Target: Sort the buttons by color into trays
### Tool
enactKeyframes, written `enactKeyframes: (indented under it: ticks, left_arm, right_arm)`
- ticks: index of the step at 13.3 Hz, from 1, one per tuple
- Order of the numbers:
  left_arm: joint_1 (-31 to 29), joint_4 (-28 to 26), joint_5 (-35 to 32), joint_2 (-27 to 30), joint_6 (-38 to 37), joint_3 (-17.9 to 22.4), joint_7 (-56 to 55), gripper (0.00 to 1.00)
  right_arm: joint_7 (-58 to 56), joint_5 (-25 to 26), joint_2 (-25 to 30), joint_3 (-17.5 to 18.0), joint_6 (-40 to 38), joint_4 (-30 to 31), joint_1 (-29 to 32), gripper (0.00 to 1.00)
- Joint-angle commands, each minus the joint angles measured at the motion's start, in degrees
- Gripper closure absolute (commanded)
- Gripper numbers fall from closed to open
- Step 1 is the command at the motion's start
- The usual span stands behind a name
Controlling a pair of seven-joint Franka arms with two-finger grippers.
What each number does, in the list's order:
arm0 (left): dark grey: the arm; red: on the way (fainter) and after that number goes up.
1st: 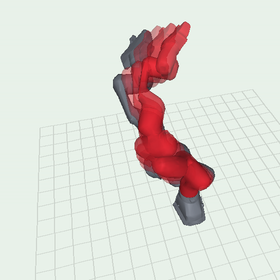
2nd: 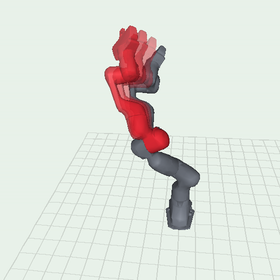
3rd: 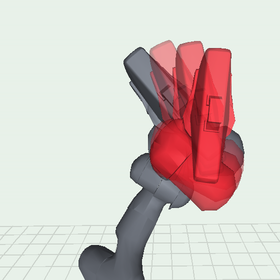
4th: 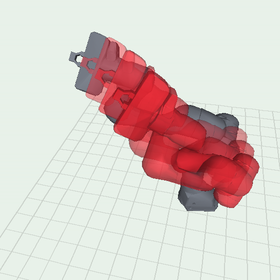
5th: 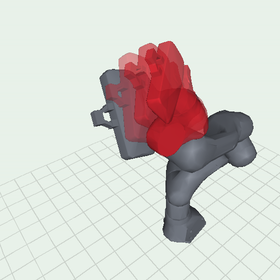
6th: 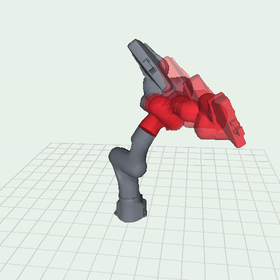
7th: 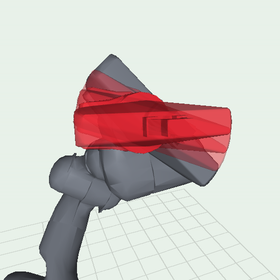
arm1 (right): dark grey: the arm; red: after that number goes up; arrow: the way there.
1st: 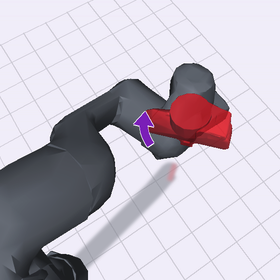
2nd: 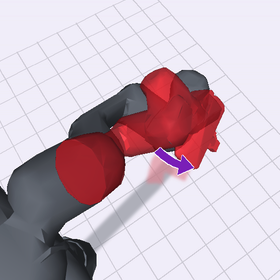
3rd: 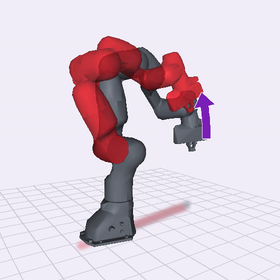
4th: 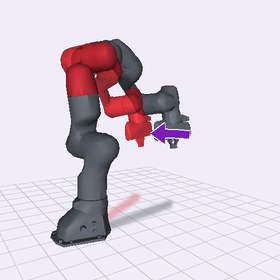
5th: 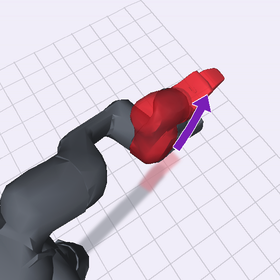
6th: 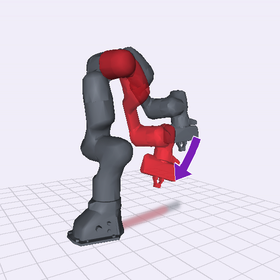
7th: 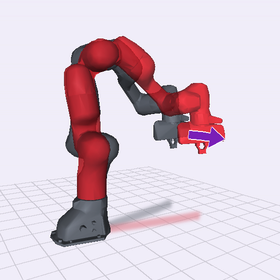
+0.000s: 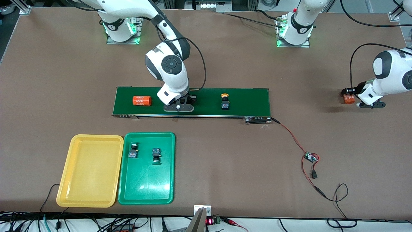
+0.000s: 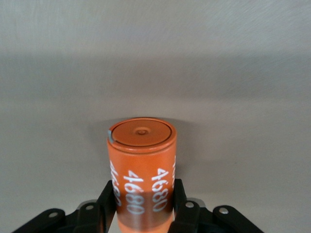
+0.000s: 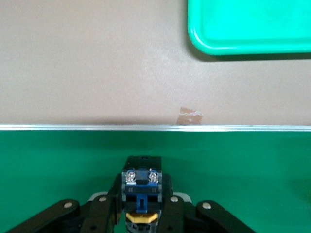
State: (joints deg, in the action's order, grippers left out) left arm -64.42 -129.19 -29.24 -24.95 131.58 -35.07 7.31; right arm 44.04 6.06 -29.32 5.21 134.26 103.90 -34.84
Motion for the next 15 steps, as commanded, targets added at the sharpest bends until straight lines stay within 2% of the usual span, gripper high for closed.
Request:
enactKeyframes:
  ticks: [1,3,5,7,9,12,15]
  left_arm:
    - [0.87,0.69,-1.26,3.40,-1.76,-6.30,3.14,1.00]
    - [2.88,2.00,-1.26,4.64,-4.39,-11.22,3.41,1.00]
    - [7.44,5.16,-1.17,5.08,-7.81,-15.45,6.03,1.00]
    - [12.70,6.66,-0.29,6.83,-8.35,-17.31,7.01,1.00]
    - [20.43,7.11,-0.03,7.72,-8.45,-17.58,9.64,1.00]
    - [33.00,7.11,0.15,7.63,-8.01,-17.40,10.35,1.00]
    - [41.35,7.80,0.06,5.71,-5.74,-17.32,13.32,1.00]
  right_arm:
    - [-0.45,0.27,-0.39,0.42,-0.76,-1.07,0.83,0.92]
    - [-0.18,0.27,-0.47,0.42,-0.76,-0.98,0.74,0.92]
    - [-0.88,0.27,0.14,-0.46,-1.02,-1.24,0.74,0.94]
    - [-3.41,0.27,1.89,-2.39,-4.60,-3.08,1.78,0.94]
    - [-12.79,-0.60,3.91,-2.92,-10.83,-6.15,5.99,0.94]
    - [-26.24,-1.22,3.92,-2.84,-18.84,-12.21,14.51,0.94]
    - [-42.40,-0.96,1.91,-2.92,-19.22,-15.03,23.47,0.94]
